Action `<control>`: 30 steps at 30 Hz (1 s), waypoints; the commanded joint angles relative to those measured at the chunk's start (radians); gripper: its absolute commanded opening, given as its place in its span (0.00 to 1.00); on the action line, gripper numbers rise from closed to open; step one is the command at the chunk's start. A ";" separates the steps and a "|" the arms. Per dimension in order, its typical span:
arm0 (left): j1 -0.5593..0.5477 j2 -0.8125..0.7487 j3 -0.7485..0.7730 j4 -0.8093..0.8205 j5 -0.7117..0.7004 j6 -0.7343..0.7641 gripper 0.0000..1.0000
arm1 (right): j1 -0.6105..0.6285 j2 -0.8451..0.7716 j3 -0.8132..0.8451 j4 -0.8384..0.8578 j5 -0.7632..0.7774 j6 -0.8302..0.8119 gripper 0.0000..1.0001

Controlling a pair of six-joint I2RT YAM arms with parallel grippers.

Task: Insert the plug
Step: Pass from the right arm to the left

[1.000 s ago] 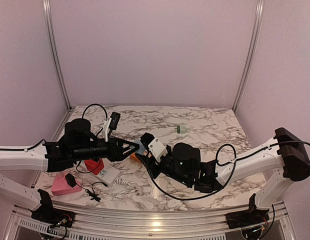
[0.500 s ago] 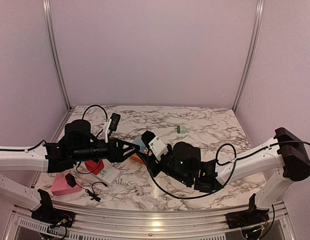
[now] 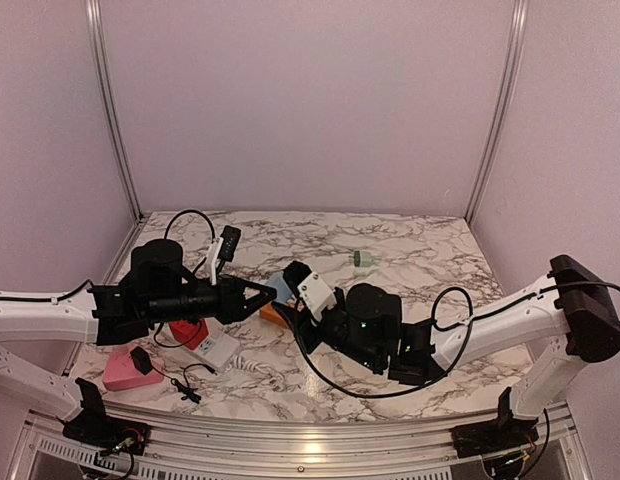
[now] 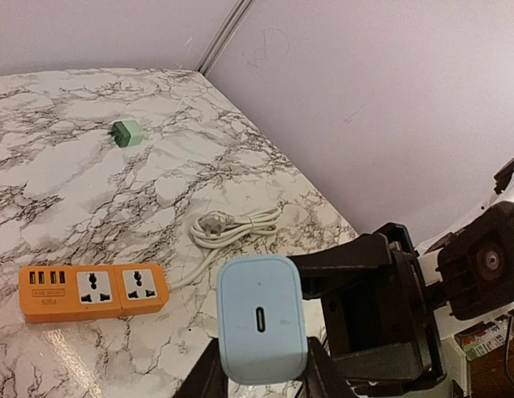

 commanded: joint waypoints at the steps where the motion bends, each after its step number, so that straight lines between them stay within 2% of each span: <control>1: -0.006 0.014 0.009 0.042 0.021 0.001 0.22 | 0.005 -0.012 0.028 0.039 -0.012 -0.006 0.35; 5: -0.006 0.019 0.013 0.042 0.016 0.002 0.08 | 0.004 -0.011 0.026 0.038 -0.021 -0.009 0.39; 8: -0.006 0.021 0.014 0.042 0.012 0.004 0.02 | 0.005 -0.014 0.026 0.030 -0.025 -0.014 0.46; 9: -0.006 0.019 0.014 0.042 0.012 0.008 0.00 | 0.005 -0.019 0.026 0.023 -0.027 -0.016 0.52; 11: -0.006 0.008 0.013 0.040 0.016 0.018 0.00 | 0.004 -0.036 0.024 -0.004 -0.035 -0.011 0.73; 15: -0.006 -0.039 0.003 0.015 0.015 0.049 0.00 | 0.004 -0.120 0.003 -0.097 -0.118 -0.027 0.89; 25: -0.006 -0.087 0.014 -0.081 0.046 0.129 0.00 | -0.002 -0.360 -0.009 -0.398 -0.271 -0.086 0.98; 30: -0.007 -0.091 0.063 -0.220 0.075 0.222 0.00 | -0.027 -0.429 0.112 -0.689 -0.390 -0.122 0.99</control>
